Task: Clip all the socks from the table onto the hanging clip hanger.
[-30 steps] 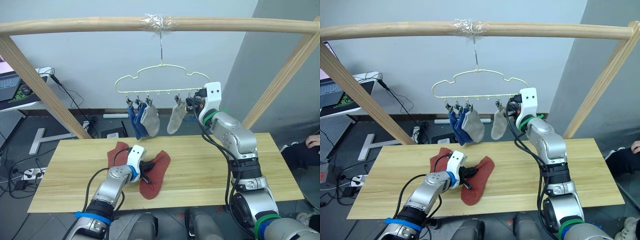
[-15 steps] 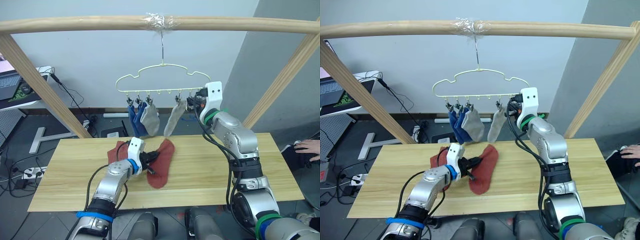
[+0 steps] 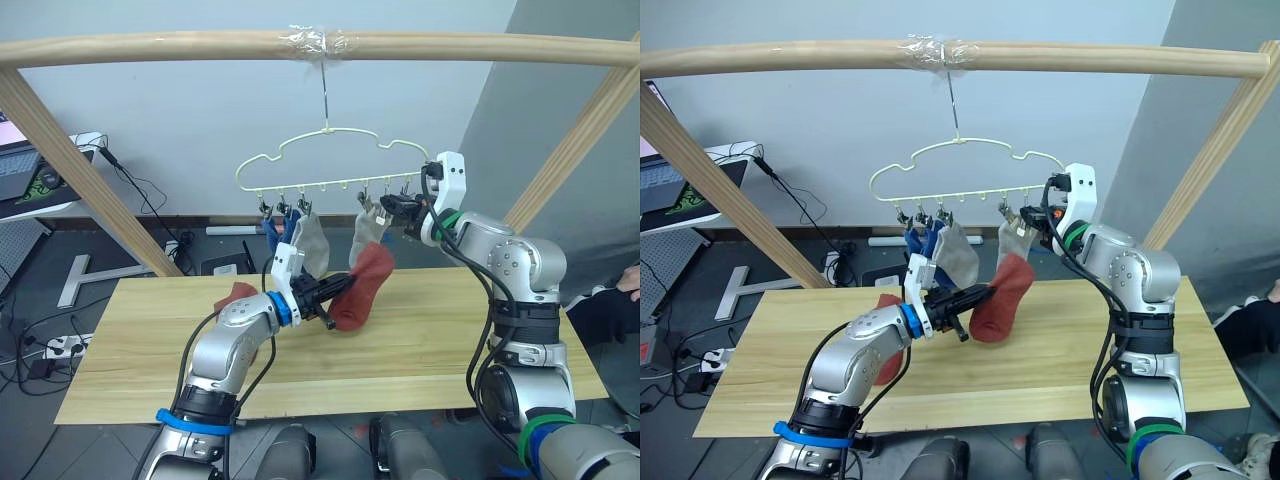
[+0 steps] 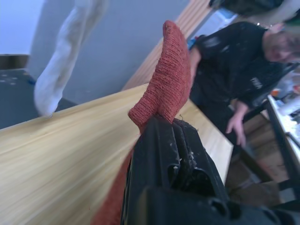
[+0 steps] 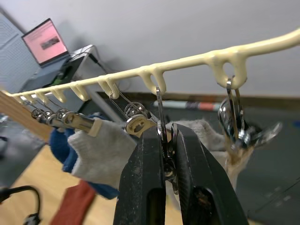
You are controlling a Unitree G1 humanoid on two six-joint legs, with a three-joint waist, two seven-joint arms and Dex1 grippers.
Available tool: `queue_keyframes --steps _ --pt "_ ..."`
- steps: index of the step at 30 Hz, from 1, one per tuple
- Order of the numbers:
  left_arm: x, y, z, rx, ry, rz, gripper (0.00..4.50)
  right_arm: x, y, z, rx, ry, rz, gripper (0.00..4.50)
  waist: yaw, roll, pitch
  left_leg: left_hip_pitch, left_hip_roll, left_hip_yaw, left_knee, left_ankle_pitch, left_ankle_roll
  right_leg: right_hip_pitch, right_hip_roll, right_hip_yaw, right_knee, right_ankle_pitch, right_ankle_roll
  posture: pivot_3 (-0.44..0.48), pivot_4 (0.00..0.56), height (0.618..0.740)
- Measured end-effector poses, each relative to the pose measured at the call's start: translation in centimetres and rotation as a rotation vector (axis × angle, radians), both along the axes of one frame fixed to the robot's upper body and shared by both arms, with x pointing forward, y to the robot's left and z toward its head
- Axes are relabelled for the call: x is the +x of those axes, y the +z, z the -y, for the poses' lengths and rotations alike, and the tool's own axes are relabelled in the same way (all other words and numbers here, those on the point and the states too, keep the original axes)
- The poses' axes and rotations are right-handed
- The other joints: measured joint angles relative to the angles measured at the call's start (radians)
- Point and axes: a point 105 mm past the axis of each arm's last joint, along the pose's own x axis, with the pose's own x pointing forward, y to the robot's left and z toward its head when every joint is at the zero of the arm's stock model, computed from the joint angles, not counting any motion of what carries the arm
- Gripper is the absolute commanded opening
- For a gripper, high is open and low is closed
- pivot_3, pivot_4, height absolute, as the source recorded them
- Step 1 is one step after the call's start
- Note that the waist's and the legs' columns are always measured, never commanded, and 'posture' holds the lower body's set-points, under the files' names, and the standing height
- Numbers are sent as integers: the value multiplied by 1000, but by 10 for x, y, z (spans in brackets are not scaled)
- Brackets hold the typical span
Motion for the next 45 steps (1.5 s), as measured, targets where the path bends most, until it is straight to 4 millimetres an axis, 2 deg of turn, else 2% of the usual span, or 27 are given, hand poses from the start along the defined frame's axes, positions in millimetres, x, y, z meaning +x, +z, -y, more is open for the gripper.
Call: queue_keyframes --steps 4,8,17,22,29,45 --pt "5 10 4 -11 -2 22 28 -10 14 -6 159 74 -90 0 0 0 0 0 0 0 0 0 0 0 0 0 0 0 0 -41 168 740" --pt "8 12 2 -16 8 30 28 -16 13 -5 191 96 -132 0 -1 0 0 0 0 2 0 0 0 -1 0 0 0 0 0 -45 166 740" --pt "8 20 3 -75 8 22 28 -18 13 -3 189 78 -148 0 -3 0 0 -1 0 2 0 0 1 -1 0 0 1 0 0 -45 162 740" --pt "2 15 -2 -66 -3 0 28 -16 13 3 193 54 -147 0 -4 0 0 -1 0 2 0 0 1 -1 1 0 1 0 0 -44 159 740" --pt "-2 17 -1 -81 -16 -6 28 -14 12 10 189 38 -154 0 -4 0 0 -1 0 2 0 0 1 -1 1 0 1 0 0 -39 163 740" --pt "0 24 0 -114 -5 -1 28 -19 13 1 202 96 -163 0 -3 0 0 -1 0 2 0 0 1 -1 1 0 1 0 0 -38 170 740"
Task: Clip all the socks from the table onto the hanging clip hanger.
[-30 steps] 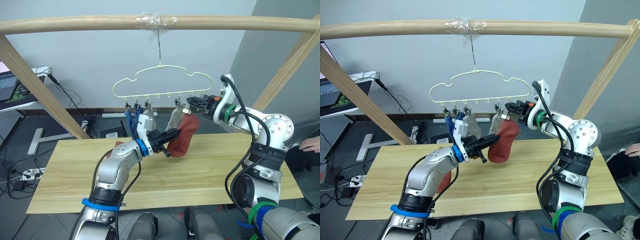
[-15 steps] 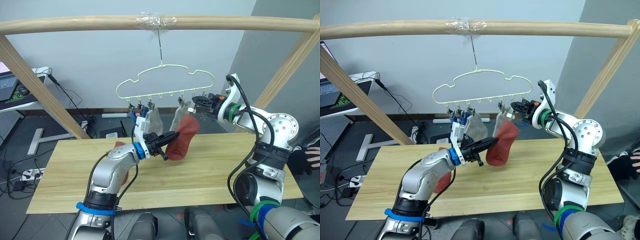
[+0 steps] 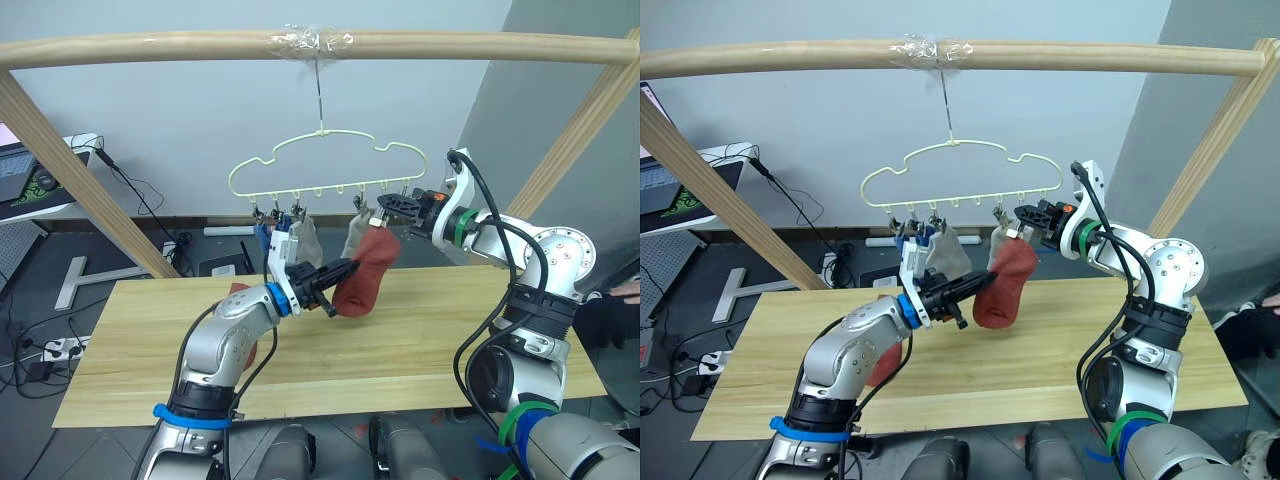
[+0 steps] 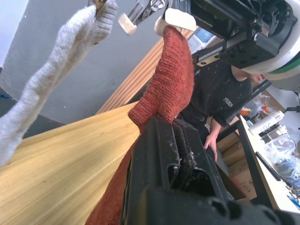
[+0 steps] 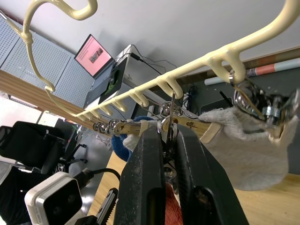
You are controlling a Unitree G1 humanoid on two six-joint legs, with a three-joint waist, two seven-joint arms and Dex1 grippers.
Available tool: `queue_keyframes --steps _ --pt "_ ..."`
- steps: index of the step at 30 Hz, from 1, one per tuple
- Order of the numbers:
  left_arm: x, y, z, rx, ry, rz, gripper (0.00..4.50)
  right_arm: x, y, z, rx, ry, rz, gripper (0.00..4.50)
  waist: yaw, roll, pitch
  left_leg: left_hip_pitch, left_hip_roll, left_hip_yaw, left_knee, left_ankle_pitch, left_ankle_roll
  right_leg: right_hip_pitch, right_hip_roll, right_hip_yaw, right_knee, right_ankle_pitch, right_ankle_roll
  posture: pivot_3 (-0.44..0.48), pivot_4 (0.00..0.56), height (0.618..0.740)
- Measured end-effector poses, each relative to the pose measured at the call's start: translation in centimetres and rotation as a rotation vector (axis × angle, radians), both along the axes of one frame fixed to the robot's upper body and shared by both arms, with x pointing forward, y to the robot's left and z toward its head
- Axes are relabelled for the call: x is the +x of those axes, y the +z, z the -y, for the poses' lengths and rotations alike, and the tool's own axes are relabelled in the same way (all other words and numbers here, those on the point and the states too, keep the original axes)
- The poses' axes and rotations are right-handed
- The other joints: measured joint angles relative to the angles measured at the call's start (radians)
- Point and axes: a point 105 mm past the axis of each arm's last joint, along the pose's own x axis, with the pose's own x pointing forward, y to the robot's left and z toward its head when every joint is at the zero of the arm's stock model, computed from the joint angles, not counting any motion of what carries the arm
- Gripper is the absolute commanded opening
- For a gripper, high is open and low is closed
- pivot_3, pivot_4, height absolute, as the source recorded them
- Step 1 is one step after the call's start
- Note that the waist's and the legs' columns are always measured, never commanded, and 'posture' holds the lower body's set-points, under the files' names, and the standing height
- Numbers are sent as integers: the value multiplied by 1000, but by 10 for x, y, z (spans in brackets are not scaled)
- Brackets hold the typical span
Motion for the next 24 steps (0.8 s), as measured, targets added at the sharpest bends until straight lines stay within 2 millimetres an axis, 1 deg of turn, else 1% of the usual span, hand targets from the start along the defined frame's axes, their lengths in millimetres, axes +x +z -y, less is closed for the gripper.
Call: queue_keyframes --steps 6,11,17,21,22,24 --pt "2 4 1 -4 -1 12 28 -1 -1 0 1 1 0 0 0 0 0 0 0 0 0 0 0 0 0 0 0 0 0 -42 168 740" --pt "4 8 -3 -12 12 19 28 -2 -2 0 9 9 -3 0 0 0 0 0 0 0 0 0 0 0 0 0 0 0 0 -43 167 740" --pt "6 12 -1 -17 9 30 28 -5 -3 0 -6 23 8 0 -1 0 0 0 0 0 0 0 0 0 0 0 0 0 0 -42 167 740" --pt "6 12 0 -20 8 28 0 -6 -1 -1 17 40 22 1357 -1 0 0 0 0 0 0 0 0 0 0 0 0 0 0 -41 168 740" --pt "6 12 0 -20 8 28 0 -6 0 0 24 42 26 1788 -1 0 0 0 0 0 0 0 0 0 0 0 0 0 0 -41 168 740" --pt "6 11 0 -20 7 27 0 -7 3 -1 40 49 35 2503 -1 0 0 0 0 0 0 0 0 0 0 0 0 0 0 -40 168 740"
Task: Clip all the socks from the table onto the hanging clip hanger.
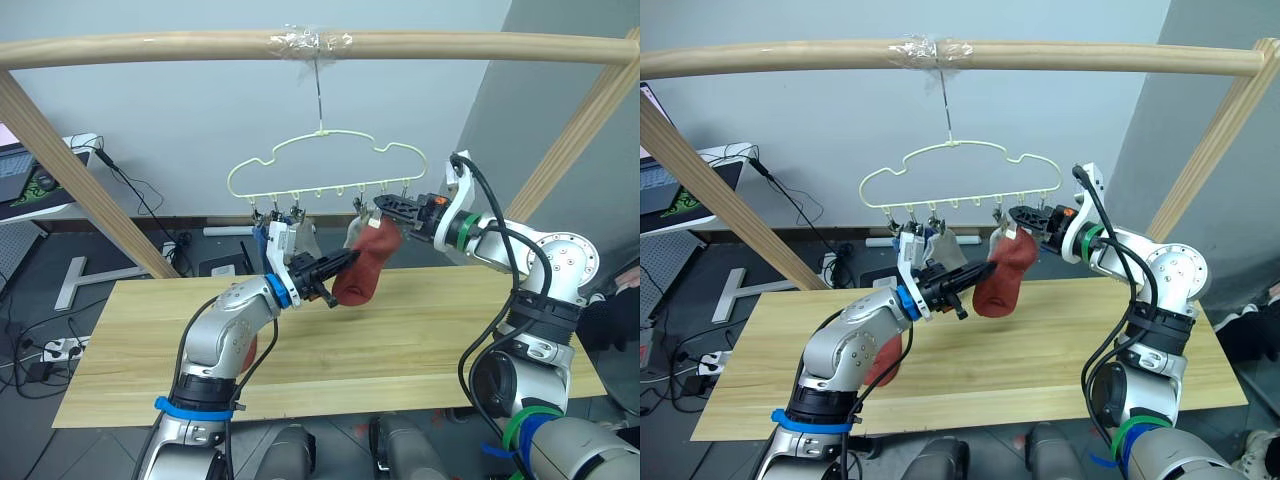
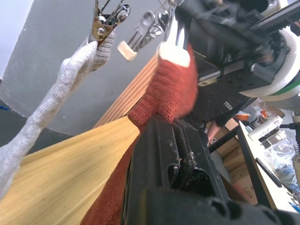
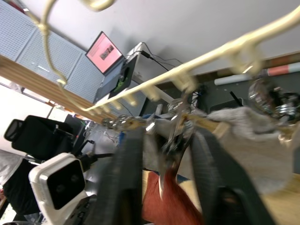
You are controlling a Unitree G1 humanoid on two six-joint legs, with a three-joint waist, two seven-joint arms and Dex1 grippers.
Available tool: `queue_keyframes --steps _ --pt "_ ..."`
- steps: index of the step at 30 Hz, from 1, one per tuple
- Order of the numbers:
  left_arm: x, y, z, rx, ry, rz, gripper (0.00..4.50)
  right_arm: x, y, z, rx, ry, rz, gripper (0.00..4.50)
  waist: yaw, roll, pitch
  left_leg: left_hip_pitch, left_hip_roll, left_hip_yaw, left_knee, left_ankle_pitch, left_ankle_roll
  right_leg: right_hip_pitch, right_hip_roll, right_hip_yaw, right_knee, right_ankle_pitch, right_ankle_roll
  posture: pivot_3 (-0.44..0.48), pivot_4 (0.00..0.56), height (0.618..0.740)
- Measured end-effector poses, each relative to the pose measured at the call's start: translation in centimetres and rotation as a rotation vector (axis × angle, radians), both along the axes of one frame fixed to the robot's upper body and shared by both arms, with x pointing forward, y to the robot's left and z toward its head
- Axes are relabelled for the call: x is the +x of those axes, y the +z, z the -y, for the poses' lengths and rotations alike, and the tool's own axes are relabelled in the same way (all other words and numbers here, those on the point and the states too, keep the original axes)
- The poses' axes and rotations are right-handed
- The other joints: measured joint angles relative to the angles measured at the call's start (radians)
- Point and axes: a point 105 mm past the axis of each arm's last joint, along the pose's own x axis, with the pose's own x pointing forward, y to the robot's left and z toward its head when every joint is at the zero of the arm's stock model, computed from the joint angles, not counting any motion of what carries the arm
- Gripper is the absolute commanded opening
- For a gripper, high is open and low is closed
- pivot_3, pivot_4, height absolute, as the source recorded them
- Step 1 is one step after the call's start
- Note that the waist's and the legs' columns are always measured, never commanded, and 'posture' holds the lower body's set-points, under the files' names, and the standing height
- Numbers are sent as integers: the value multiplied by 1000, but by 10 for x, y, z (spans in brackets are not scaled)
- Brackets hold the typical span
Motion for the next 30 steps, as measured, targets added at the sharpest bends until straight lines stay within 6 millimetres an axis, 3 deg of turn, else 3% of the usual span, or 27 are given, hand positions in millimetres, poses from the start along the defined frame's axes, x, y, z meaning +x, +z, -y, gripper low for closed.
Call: queue_keyframes --steps 5,6,10,11,24,30 --pt "0 -1 1 4 -1 -1 0 -1 4 0 26 8 15 4283 0 0 0 0 0 0 0 0 0 0 0 0 0 0 0 -48 167 740" --pt "0 -1 1 5 -1 -1 0 -1 5 0 33 10 19 4470 0 0 0 0 0 0 0 0 0 0 0 0 0 0 0 -48 167 740" --pt "1 -4 2 1 0 -15 0 -1 8 4 54 -3 32 4470 0 0 0 0 0 0 0 0 0 0 0 0 0 0 0 -55 168 740" --pt "1 -3 4 -2 -7 -15 476 -1 7 6 53 -9 31 4500 0 0 0 0 0 0 0 0 0 0 0 0 0 0 0 -55 168 740" --pt "3 -8 8 9 -16 -27 4442 -6 2 17 44 -65 76 4500 -14 0 0 0 0 0 0 0 0 0 0 0 0 0 0 -67 164 740" --pt "4 -14 0 51 11 -26 4475 -9 -4 22 -107 -104 161 4500 -17 0 0 0 0 0 1 0 0 0 0 0 0 0 0 -67 164 740"
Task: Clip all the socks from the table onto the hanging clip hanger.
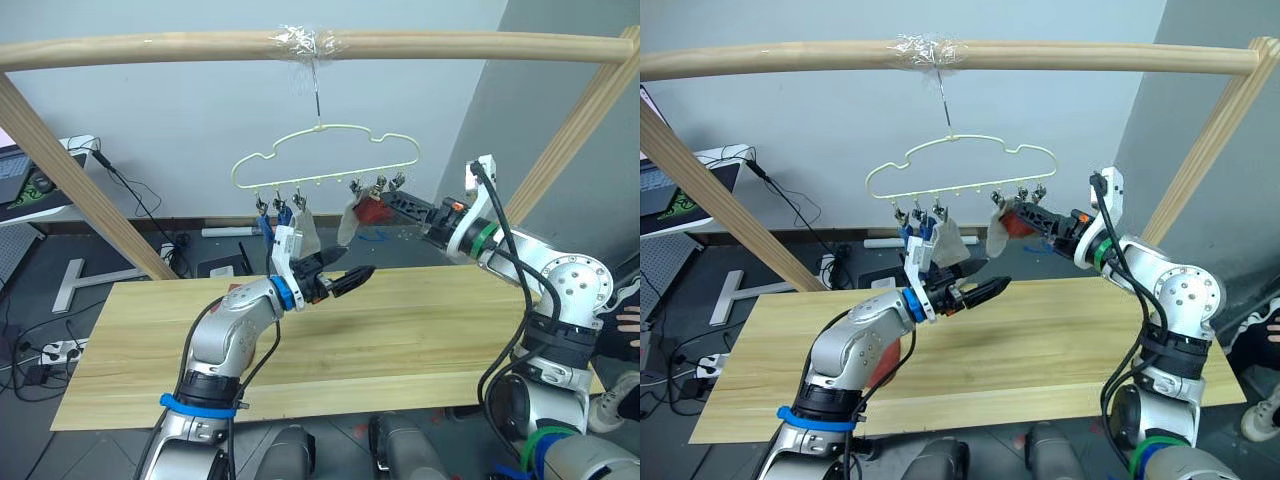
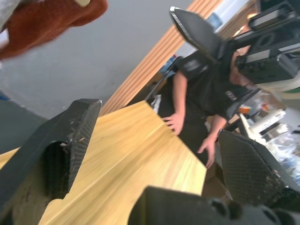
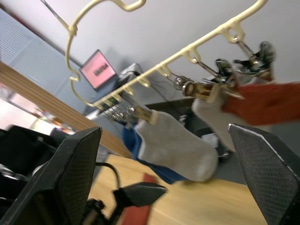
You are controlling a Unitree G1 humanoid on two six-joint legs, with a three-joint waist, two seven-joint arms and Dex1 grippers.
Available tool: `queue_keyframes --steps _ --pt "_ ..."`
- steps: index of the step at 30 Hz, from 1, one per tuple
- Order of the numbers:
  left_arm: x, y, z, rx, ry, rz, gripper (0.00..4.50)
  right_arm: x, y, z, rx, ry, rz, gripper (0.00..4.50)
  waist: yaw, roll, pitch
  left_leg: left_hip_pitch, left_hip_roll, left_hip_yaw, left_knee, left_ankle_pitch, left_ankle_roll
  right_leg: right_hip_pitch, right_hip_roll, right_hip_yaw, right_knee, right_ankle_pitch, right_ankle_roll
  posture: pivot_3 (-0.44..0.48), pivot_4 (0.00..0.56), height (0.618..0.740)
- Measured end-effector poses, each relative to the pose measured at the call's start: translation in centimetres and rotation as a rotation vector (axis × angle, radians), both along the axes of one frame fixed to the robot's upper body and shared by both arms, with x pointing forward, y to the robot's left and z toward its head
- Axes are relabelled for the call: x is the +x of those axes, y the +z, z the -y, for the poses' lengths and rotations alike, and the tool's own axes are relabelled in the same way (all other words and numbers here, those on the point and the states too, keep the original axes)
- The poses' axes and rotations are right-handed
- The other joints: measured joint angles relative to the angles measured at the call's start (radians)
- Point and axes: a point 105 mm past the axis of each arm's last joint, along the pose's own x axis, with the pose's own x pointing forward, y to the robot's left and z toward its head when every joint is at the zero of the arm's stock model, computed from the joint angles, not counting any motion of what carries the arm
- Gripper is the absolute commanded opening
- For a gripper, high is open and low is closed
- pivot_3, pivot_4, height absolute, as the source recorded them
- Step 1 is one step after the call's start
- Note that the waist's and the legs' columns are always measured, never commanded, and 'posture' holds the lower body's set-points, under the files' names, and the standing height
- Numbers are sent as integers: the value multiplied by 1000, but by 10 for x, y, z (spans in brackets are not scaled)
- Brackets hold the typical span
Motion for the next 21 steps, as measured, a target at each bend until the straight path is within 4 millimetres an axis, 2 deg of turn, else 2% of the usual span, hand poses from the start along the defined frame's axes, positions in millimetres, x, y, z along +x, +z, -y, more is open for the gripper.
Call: queue_keyframes --steps 5,9,12,14,18,21 --pt "0 2 -8 11 20 17 4475 4 -16 9 -126 -85 55 4500 0 0 0 0 0 0 0 0 0 0 0 0 0 -2 4 -53 158 740" --pt "-1 11 -16 26 47 86 4475 14 -29 23 -304 -230 150 4500 2 0 0 0 0 0 0 0 0 0 0 0 0 -2 4 -47 158 740" --pt "-3 21 -20 38 60 127 4500 16 -33 27 -385 -298 224 3920 4 0 0 0 1 0 0 0 0 0 -1 1 0 -2 4 -41 160 740" --pt "-4 30 -21 23 63 145 4500 17 -34 23 -418 -322 269 3271 5 0 0 0 1 1 0 0 0 0 -1 1 0 -2 4 -41 160 740" --pt "-4 47 -18 23 61 204 4500 19 -28 16 -440 -360 342 3271 6 0 0 1 1 0 1 0 -1 0 -1 1 0 -2 4 -36 157 740" --pt "-3 47 -17 25 63 203 4500 21 -28 14 -437 -379 360 3271 6 0 0 1 1 1 0 0 -1 0 -1 1 0 -2 4 -34 157 740"
